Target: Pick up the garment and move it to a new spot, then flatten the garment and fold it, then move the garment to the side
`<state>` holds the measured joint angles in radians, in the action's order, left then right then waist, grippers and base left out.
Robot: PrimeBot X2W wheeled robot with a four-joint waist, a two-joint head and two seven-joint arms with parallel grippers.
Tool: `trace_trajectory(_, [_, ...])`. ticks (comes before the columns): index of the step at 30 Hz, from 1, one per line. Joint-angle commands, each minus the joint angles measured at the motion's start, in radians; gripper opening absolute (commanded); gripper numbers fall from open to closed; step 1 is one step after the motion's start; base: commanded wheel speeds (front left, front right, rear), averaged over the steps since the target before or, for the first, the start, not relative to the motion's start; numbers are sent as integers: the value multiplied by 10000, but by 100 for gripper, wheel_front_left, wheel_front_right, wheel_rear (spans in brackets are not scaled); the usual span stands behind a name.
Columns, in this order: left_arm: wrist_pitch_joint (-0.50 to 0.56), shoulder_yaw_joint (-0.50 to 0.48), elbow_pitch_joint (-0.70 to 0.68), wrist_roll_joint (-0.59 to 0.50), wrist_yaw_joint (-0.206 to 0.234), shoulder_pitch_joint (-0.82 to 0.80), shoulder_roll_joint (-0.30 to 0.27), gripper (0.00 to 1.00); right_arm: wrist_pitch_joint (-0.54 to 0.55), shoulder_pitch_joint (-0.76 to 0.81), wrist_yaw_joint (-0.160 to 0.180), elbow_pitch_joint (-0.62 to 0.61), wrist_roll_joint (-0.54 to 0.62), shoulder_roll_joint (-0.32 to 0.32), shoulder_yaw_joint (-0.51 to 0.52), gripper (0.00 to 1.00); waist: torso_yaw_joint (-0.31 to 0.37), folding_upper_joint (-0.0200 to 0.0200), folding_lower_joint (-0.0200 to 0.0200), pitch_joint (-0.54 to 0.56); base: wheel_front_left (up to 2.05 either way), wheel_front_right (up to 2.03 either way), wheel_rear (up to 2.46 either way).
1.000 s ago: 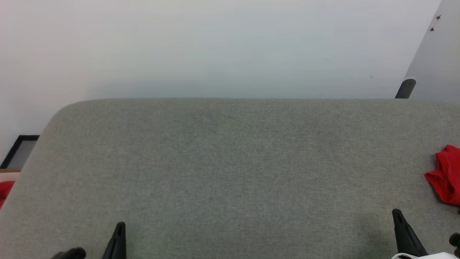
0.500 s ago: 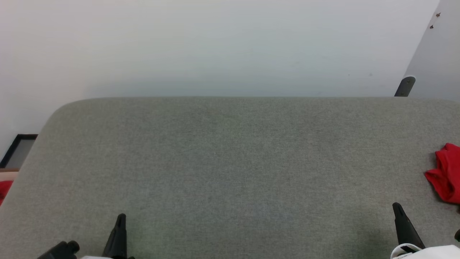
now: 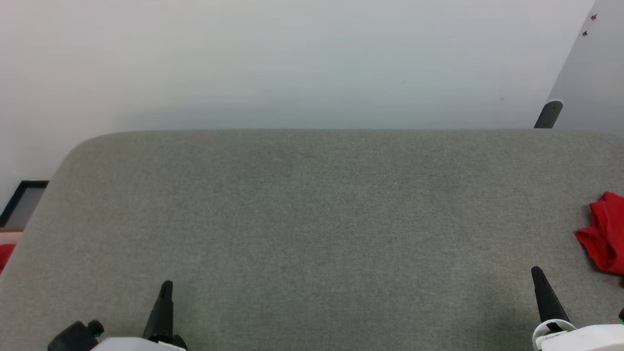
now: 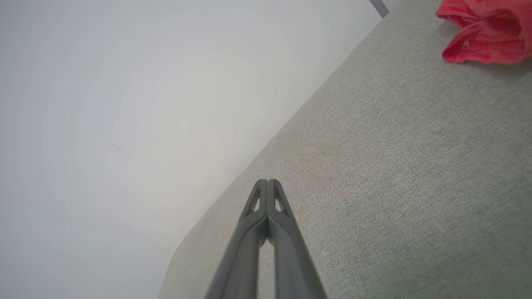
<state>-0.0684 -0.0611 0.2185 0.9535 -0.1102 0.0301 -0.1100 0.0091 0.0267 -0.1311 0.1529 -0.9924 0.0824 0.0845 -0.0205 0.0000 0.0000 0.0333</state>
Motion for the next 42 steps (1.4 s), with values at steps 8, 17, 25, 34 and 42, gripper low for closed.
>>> trace_trajectory(8, [300, -121, -31, 1086, -80, -406, 54, 0, 166, -391, 3, 69, -1041, -50, 76, 0, 23, 0, 0, -40, 0, 0, 0])
trace_trajectory(17, [563, -194, 15, 2003, -110, -583, 145, 0, 318, -560, 3, 208, -1890, -98, 121, 0, 46, 0, 0, -82, 0, 0, 0])
trace_trajectory(25, [765, -256, 54, 2761, -134, -728, 223, 0, 440, -714, 3, 322, -2601, -134, 158, 0, 67, 0, 0, -119, 0, 0, 0])
trace_trajectory(34, [995, -314, 96, 3537, -152, -882, 296, 0, 572, -871, 3, 446, -3349, -168, 195, 0, 91, 0, 0, -161, 0, 0, 0])
trace_trajectory(42, [1183, -362, 134, 4188, -161, -990, 363, 0, 685, -990, 1, 553, -3963, -205, 220, 0, 112, 0, 0, -198, 0, 0, 0])
